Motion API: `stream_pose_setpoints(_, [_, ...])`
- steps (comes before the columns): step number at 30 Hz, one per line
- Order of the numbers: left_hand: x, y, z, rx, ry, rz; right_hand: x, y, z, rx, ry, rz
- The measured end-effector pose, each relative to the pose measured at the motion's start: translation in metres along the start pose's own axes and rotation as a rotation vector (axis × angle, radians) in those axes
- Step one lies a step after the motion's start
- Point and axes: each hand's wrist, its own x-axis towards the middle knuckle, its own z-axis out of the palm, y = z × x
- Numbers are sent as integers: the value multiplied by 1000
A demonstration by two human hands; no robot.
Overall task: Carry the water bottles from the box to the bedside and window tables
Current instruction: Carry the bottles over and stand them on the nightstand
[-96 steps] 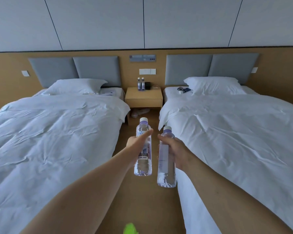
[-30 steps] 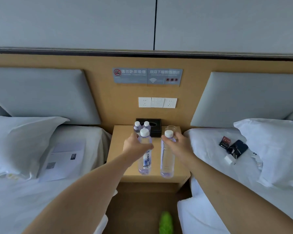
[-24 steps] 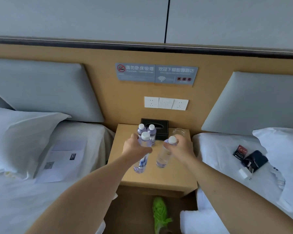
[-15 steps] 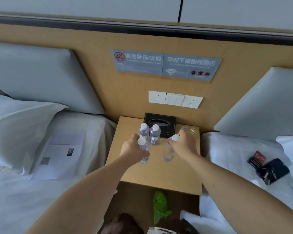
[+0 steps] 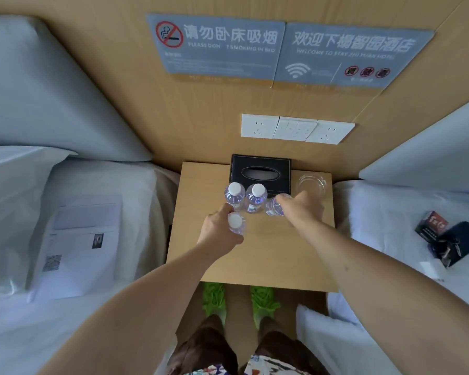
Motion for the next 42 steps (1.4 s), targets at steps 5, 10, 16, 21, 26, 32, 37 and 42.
stream_pose_setpoints(5, [13, -9, 12, -31, -12, -1, 17, -5, 11, 26, -5, -8])
stream_pose_setpoints(10, [24, -17, 22, -52, 8, -28, 28, -17, 16, 43, 8, -24])
stream_pose_setpoints(16, [39, -16, 24, -71, 60, -39, 35, -18, 19, 53, 46, -50])
stream_pose_setpoints(21, [41, -11, 30, -84, 73, -72, 30, -11, 22, 96, 114, -92])
stream_pose_setpoints(26, [40, -10, 37, -120, 103, -114, 25, -7, 22, 100, 89, -71])
stream_pose_setpoints(32, [37, -8, 37, -235, 84, -99, 17, -1, 20, -56, 102, -75])
stream_pose_setpoints(37, [34, -12, 14, -247, 68, -95, 16, -5, 21, -58, 36, -205])
stream_pose_setpoints(42, [42, 4, -7, -429, 197, -114, 23, -2, 20, -37, -149, -190])
